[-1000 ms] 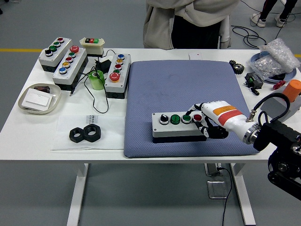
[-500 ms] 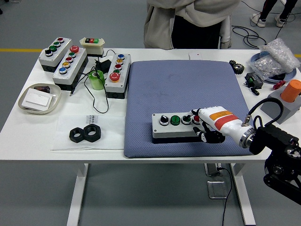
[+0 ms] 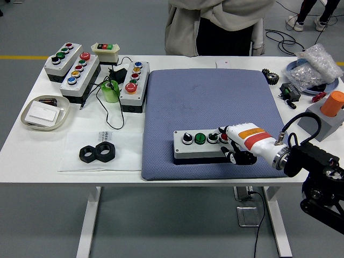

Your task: Pick up the button,place it on the desk,press the button,press the button

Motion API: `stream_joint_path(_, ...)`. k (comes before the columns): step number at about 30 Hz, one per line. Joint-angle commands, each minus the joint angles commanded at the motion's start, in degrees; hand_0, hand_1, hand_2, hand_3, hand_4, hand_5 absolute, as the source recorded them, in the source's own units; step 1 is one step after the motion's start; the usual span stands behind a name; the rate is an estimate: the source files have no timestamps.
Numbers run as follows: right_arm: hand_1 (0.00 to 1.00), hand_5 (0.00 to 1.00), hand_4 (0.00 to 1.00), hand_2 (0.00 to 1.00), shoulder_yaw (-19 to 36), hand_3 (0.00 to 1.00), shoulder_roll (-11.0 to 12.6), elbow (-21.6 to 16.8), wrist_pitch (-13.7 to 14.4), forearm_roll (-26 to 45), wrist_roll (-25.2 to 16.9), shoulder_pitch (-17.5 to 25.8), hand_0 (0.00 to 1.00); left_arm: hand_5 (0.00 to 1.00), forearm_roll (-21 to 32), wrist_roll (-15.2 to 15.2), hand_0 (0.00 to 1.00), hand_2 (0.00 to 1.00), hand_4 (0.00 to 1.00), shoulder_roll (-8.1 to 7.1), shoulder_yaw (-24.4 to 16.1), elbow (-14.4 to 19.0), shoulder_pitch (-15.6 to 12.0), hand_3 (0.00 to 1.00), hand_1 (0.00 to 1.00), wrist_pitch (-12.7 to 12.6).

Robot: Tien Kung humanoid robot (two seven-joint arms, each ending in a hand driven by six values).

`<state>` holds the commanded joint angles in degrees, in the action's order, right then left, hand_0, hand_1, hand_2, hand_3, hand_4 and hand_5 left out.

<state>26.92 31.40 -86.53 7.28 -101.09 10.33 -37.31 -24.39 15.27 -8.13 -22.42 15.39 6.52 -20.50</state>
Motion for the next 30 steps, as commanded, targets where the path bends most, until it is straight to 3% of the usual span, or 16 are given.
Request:
stream_joint_path(11, 0.002, 0.002, 0.509, 0.059, 5.32, 0.707, 1.42, -3.46, 2.77, 0.28, -0.8, 1.35, 0.112, 0.998, -0.53, 0.18, 0.738, 0.846, 0.528, 0.02, -0.29, -0.02, -0.19, 0.762, 0.775, 0.07)
stream_joint_path(12, 0.002, 0.002, 0.631, 0.092, 5.98, 0.754, 1.57, -3.75, 3.26, 0.57, -0.9, 1.53, 0.189, 0.998, -0.55, 0.19, 0.738, 0.847, 0.528, 0.02, -0.31, -0.02, -0.21, 0.762, 0.775, 0.07)
stream_joint_path(17, 0.002, 0.002, 0.631, 0.092, 11.59, 0.754, 2.34, -4.15, 10.25, 9.59, -4.06, 3.95, 0.189, 0.998, -0.63, 0.19, 0.738, 0.847, 0.528, 0.0, -0.32, -0.02, -0.31, 0.762, 0.775, 0.07)
stream_joint_path(18, 0.417, 0.002, 0.589, 0.504, 13.48, 0.93, 2.47, -3.97, 11.81, 11.83, -5.4, 4.78, 0.545, 0.998, -0.62, 0.17, 0.738, 0.847, 0.529, -0.01, -0.29, -0.02, -0.33, 0.762, 0.775, 0.06)
stream_joint_path(23, 0.417, 0.002, 0.589, 0.504, 20.53, 0.93, 2.83, -3.81, 14.09, 24.12, -9.92, 7.03, 0.545, 0.998, -0.63, 0.16, 0.738, 0.847, 0.529, 0.0, -0.28, -0.05, -0.36, 0.762, 0.775, 0.03)
stream_joint_path(24, 0.755, 0.076, 0.616, 0.829, 21.77, 0.941, 2.84, -3.69, 14.49, 26.35, -10.89, 7.35, 0.881, 0.998, -0.62, 0.16, 0.738, 0.847, 0.529, 0.02, -0.29, -0.06, -0.37, 0.762, 0.774, 0.02)
stream_joint_path(29, 0.755, 0.076, 0.616, 0.829, 26.54, 0.941, 2.35, -0.75, 17.13, 38.64, -14.53, 8.43, 0.881, 0.998, -0.94, 0.27, 0.738, 0.847, 0.529, 0.08, -0.51, -0.1, -0.46, 0.762, 0.774, 0.05)
stream_joint_path(30, 0.8, 0.17, 0.633, 0.89, 27.32, 0.923, 2.26, 0.25, 17.7, 40.88, -15.13, 8.66, 0.908, 0.998, -1.02, 0.28, 0.738, 0.847, 0.528, 0.08, -0.56, -0.1, -0.5, 0.762, 0.775, 0.05)
